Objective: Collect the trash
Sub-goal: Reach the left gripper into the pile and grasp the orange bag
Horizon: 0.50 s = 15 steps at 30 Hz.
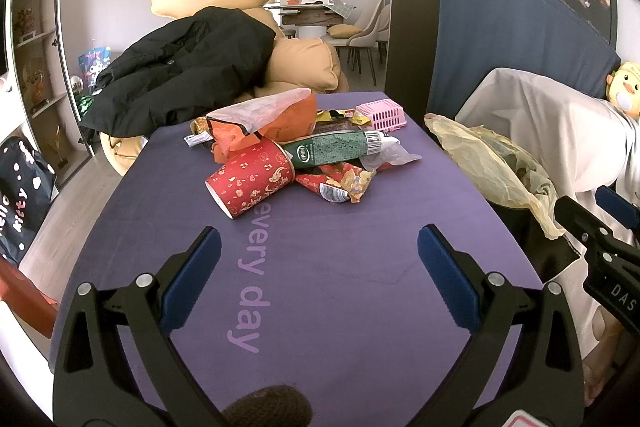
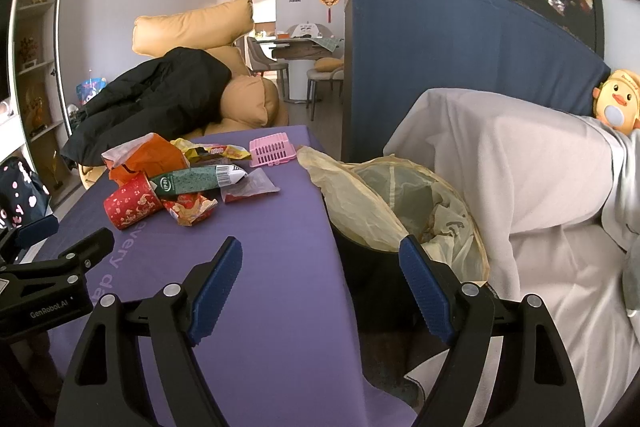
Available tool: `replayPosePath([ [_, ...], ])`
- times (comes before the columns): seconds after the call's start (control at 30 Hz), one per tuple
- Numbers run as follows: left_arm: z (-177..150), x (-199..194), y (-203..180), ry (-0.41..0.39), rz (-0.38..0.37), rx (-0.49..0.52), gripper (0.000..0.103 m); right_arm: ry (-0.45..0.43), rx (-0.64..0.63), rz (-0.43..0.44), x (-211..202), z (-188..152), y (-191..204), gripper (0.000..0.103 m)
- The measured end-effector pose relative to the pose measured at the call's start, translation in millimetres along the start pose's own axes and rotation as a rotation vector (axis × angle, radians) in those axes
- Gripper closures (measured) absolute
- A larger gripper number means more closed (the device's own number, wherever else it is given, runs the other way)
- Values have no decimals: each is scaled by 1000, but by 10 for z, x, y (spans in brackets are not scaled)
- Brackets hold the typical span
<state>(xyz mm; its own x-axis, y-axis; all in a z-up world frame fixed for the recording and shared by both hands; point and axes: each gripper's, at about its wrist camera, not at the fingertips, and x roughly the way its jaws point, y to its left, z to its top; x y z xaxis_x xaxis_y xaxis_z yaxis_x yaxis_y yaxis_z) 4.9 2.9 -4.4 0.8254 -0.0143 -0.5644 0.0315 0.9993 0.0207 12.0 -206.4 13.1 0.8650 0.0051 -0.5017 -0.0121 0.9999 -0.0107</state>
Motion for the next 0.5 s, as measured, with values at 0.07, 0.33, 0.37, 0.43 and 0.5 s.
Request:
replayPosePath([
  [0.07,1,-2,2,1,-1,0,8,3,1,1,3,2,-3,26],
  [0.33,-12,32,14,13,-5,-10,8,9,17,4,44,20,-97,26],
  [0.37,0,43,26,15,-7,-14,8,9,17,3,51,25,-97,26],
  [0.43,47,66,85,20,-11,-22,8,-1,7,-21,87,70,-130,26],
  [0.5,139,94,190,16,-25,-29,8,-8,-1,-38,140,135,-166,26],
])
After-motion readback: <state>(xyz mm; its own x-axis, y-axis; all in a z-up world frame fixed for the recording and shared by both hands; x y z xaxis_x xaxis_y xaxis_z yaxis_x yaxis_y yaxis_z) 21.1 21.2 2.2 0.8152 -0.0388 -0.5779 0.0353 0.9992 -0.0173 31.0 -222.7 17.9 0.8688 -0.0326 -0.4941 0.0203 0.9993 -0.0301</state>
